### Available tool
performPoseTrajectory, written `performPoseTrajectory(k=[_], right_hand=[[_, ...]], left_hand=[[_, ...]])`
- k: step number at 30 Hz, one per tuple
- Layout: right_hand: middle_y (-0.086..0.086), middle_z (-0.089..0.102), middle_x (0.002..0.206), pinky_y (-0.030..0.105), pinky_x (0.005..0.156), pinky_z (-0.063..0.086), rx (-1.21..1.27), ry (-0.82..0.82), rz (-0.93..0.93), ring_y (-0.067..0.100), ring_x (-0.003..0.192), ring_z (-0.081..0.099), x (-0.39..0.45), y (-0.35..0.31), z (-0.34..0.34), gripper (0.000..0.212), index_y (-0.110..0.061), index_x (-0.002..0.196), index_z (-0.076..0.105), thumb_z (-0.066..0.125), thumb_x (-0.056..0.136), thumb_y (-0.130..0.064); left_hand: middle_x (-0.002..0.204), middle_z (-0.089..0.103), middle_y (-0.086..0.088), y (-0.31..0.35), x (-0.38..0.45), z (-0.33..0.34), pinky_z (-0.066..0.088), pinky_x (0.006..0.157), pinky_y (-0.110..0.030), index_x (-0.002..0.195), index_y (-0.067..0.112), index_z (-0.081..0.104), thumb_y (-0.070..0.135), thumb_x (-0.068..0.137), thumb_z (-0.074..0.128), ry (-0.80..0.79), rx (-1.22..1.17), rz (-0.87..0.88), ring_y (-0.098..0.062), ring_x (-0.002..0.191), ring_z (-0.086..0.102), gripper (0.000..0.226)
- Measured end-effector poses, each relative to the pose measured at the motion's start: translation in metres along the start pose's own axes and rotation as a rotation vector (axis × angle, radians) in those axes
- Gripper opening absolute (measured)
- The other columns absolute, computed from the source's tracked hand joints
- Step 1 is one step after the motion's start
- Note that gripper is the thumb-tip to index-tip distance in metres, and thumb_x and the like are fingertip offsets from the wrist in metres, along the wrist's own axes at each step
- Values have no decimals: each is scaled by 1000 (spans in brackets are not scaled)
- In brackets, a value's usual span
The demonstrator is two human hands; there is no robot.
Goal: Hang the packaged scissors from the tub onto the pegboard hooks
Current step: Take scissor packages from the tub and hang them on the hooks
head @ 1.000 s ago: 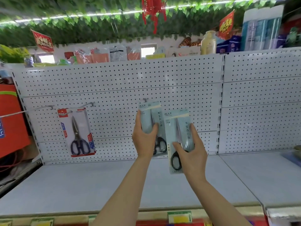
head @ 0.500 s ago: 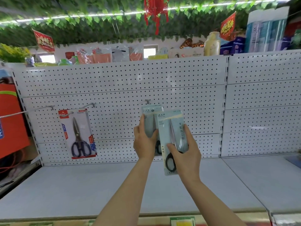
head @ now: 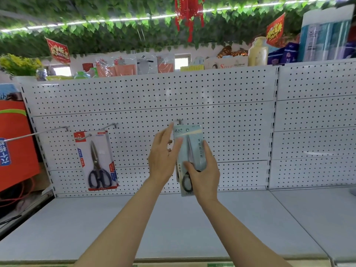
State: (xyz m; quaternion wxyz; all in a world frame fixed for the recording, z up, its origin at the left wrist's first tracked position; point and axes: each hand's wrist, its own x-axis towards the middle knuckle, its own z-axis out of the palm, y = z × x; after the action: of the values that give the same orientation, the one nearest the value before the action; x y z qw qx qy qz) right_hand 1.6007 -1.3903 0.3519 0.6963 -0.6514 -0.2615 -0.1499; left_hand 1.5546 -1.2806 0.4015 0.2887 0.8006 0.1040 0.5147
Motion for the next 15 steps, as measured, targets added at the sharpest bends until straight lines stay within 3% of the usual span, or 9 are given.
performPoseTrajectory(k=[3,6,10,15], right_hand=[[-30,46,106,9,71,37,-11,21,30,-28,95,42,0,7,8,80,-42,146,33,76,81,-21],[-32,46,104,11,70,37,-11,40,59,-28,93,44,1,15,15,79,-42,146,33,75,81,-22],[-8,45,109,12,61,37,-84,40,62,-12,84,50,8,20,23,78,-42,146,31,74,83,-26],[-8,36,110,19,68,41,-116,67,47,3,90,49,15,26,32,79,-37,147,31,73,81,-23]], left_hand=[[140,32,25,13,13,3,51,85,-34,146,43,30,63,83,57,-143,140,71,-6,120,48,71],[143,35,16,10,19,11,49,92,-37,148,30,34,56,82,66,-177,268,98,-10,130,35,78],[143,35,15,-2,24,17,51,87,-36,147,27,36,49,81,70,-184,327,70,-11,129,33,78],[143,34,14,-9,29,22,50,78,-30,147,27,36,47,81,70,-204,373,83,-14,127,31,77]])
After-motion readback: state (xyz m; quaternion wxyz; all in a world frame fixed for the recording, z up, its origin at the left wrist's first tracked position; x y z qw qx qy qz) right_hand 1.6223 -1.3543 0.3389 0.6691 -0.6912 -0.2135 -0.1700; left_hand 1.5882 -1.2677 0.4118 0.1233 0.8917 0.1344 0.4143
